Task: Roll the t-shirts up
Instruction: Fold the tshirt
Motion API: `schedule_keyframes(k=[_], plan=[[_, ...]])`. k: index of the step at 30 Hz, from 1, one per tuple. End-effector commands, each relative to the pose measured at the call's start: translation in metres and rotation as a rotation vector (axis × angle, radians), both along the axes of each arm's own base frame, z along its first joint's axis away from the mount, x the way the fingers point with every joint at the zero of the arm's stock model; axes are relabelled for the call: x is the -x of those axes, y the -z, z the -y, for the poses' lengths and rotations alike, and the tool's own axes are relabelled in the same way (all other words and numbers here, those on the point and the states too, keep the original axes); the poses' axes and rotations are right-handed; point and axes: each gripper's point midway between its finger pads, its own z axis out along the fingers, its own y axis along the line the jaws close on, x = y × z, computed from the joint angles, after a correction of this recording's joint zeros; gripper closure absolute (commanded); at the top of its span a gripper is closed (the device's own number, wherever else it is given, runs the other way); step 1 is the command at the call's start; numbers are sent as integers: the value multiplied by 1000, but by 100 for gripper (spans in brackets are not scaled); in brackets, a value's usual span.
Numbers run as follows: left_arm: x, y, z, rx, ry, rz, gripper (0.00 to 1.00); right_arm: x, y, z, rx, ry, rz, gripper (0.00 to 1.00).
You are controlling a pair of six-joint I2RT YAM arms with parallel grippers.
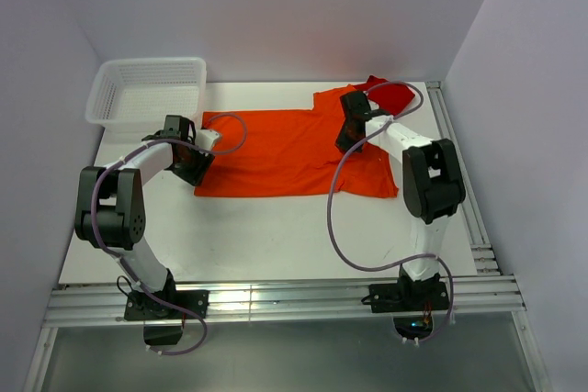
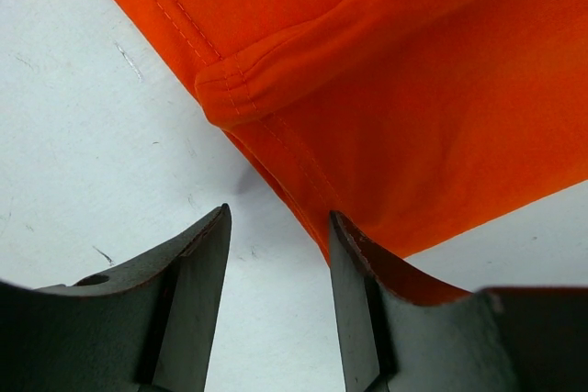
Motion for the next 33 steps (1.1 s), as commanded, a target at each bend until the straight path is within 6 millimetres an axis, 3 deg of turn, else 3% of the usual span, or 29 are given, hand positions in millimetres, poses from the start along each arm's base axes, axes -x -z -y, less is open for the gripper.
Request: schedule_keyframes(k=[1,5,7,8,12,20,24,28,33], plan=[[-3,-5,0,5,-3,18,48,-15,-8,-3,14,-21,14,93],[-4,-6,-1,0,-1,24,48,-28,-1,-5,28,-34,-12,94],[-4,-5,-1,-4,-1,21,48,-41,-8,-7,27,-39,4,94],[-4,-6,-1,-4,-1,21,48,-41,0,-6,34,-43,-20,94],[-5,-7,-3,-9,-6,25,48,-59,-6,-11,38,-56,-3,94],[-7,-9,-2,-10,-7,25,48,-76,-2,-16,53,-89,-10,91],[-6,-8,-3,-15,-7,22,48,-83,-3,-20,44,-115,1,83],[-5,-6,-4,-19,-9,21,48,-87,-5,-26,45,-155,16,63],[-4,-5,-4,-18,-8,19,48,-84,-19,-20,87,-143,45,54]])
